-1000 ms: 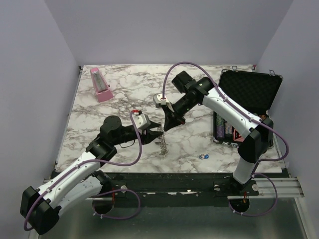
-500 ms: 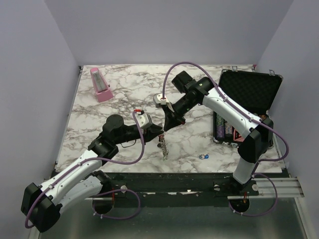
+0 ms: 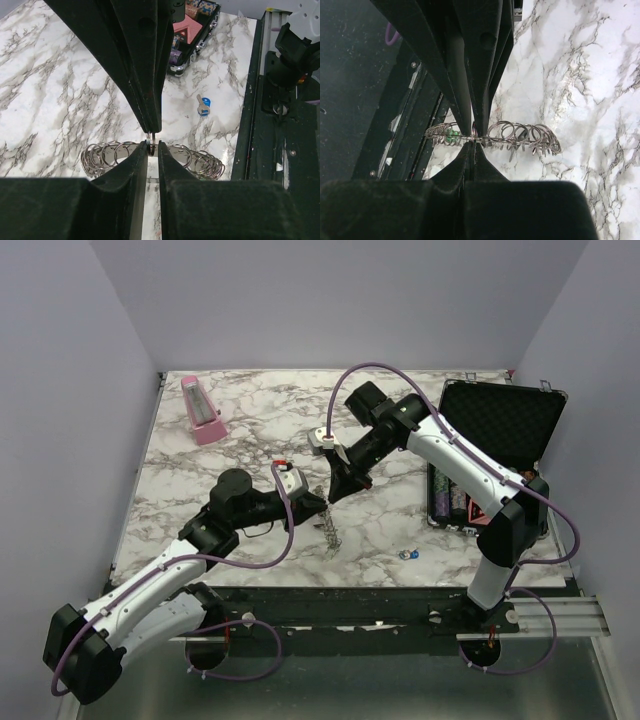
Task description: Put the keys on the keyring
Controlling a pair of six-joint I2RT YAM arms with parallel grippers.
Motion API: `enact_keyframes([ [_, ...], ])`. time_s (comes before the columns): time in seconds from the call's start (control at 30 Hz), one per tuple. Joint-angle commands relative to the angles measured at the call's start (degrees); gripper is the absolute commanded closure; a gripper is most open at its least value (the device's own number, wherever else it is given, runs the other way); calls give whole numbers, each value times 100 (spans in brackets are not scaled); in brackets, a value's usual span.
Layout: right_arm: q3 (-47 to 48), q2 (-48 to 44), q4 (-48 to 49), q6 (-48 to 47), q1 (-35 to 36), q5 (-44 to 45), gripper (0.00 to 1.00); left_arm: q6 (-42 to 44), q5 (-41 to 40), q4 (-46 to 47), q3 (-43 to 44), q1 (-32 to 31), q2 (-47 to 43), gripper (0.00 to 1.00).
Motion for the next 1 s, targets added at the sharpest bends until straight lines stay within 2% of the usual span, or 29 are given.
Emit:
enact_keyframes([
  [0.0, 187, -70, -109, 2, 34, -298, 99, 39, 72, 53, 80, 10, -124, 76],
  [0.37, 187, -44, -118, 11, 51, -324, 100, -75, 107, 194, 36, 10, -142, 76],
  [0.43, 187, -44, -118, 2, 51, -324, 100, -75, 168, 159, 71, 9, -90, 82],
  [0.5, 187, -52, -118, 11, 51, -324, 100, -5, 265, 89, 115, 1, -37, 100],
  [0.63, 117, -105, -118, -7, 68, -473, 99, -92, 64, 105, 81, 10, -97, 100],
  [0.73, -85, -219, -13, 19, 69, -710, 90, -513, -235, 762, -349, 10, -492, 100],
  [0.8, -225, -307, 66, 11, 60, -895, 77, -917, -428, 1596, -857, 10, -834, 100],
  [0.83, -278, -325, 84, 2, 60, -974, 60, -1171, -490, 2061, -1086, 10, -967, 100],
  [0.87, -288, -351, 84, -24, 42, -1062, 52, -1383, -586, 2536, -1393, 10, -1099, 100],
  [0.9, -279, -360, 76, -33, 51, -1132, 47, -1602, -639, 2949, -1596, 10, -1204, 100],
  [0.97, -226, -351, 67, -68, 34, -1238, 44, -2007, -719, 3898, -2062, 9, -1328, 100],
])
